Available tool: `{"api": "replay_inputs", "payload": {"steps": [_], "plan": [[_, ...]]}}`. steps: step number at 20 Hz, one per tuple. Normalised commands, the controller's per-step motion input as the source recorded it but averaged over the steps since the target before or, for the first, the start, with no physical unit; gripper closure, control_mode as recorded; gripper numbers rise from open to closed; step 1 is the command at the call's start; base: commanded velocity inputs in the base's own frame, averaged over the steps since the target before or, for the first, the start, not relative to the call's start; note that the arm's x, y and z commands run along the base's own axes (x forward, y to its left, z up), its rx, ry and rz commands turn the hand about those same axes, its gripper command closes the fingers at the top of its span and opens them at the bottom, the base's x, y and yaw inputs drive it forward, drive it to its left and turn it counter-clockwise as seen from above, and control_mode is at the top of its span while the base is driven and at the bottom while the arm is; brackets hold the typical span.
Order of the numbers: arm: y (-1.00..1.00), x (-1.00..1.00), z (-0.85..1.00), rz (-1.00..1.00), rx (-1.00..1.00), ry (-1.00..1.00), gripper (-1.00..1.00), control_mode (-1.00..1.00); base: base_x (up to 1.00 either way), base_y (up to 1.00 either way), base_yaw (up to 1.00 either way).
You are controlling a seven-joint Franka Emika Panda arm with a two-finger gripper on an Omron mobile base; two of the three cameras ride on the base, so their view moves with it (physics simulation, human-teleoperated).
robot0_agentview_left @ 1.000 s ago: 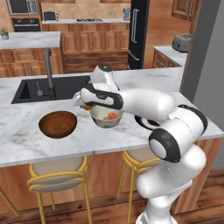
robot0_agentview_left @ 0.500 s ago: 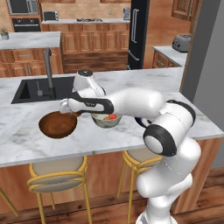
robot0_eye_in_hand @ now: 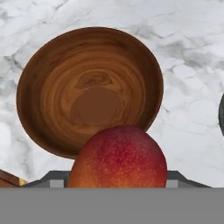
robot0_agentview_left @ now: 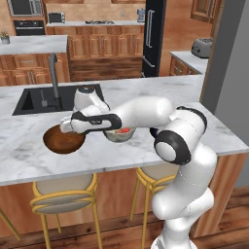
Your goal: Take the fruits from the plate on the dining counter and place two fruits in each bowl.
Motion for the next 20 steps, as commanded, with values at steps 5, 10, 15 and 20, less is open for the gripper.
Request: {"api": "replay_inputs", "payload": {"steps": [5,10,15,20], "plan": [[0.15,0.11,-0.26,0.0,0.0,0.0,1.0,-1.0,0.0,0.0,0.0],[0.05,0.01,-0.37,0.0,0.0,0.0,1.0,-1.0,0.0,0.0,0.0],[0.01,0.01,-0.42,0.01,0.0,0.0,1.0,-1.0,0.0,0.0,0.0],[0.03,0.01,-0.24,0.0,0.0,0.0,-1.0,-1.0,0.0,0.0,0.0]]}}
